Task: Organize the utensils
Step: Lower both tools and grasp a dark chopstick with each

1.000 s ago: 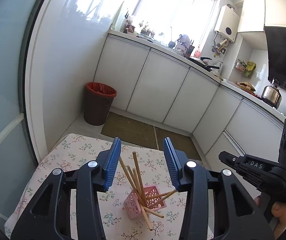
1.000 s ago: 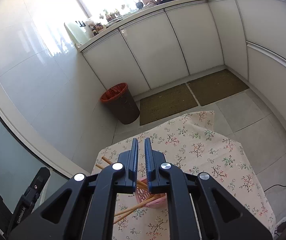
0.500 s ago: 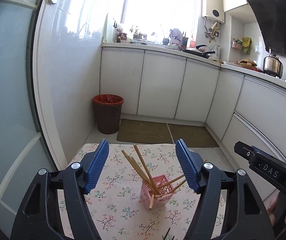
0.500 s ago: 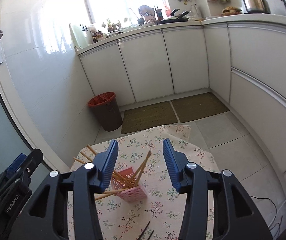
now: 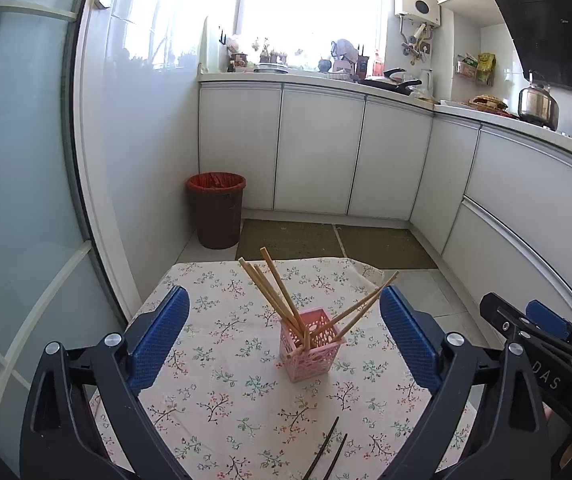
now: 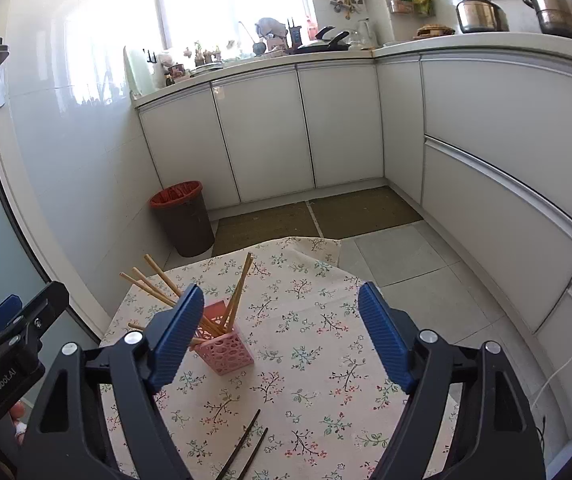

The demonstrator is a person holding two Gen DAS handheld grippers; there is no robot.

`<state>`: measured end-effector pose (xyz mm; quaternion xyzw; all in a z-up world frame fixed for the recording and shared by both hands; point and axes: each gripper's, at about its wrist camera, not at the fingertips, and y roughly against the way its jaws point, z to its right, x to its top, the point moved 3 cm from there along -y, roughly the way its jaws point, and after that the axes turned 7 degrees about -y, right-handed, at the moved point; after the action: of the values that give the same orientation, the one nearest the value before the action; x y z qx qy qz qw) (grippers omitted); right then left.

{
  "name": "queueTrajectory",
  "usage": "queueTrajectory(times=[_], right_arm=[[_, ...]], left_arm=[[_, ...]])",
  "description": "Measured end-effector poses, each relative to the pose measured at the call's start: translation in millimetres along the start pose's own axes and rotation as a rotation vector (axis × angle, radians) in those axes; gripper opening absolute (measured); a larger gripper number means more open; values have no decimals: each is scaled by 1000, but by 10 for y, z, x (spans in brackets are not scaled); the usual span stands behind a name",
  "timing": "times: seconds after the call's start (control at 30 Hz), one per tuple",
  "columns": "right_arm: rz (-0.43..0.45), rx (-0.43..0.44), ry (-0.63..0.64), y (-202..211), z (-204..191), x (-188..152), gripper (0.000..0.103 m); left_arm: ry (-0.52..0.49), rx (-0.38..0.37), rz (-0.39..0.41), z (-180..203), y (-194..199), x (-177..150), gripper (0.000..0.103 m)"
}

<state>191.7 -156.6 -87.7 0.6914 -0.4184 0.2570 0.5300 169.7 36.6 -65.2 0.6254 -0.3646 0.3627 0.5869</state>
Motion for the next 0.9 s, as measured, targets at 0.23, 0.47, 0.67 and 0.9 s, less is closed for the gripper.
queueTrajectory(times=[0.23, 0.47, 0.67, 0.9], right_arm=[[-31, 1, -35, 92, 148, -195, 95], [-83, -41, -26, 86, 367, -469, 96], [-268, -66, -64, -132, 726, -935, 96], [-476, -142, -168, -490, 1258, -1489, 96]], left_arm=[[-1, -16, -73, 47, -3, -178, 96], [-28, -21, -158, 74, -76, -399, 96], [-91, -115, -451, 264, -629, -916, 96], [-168, -110, -687, 553, -1286, -1638, 95]])
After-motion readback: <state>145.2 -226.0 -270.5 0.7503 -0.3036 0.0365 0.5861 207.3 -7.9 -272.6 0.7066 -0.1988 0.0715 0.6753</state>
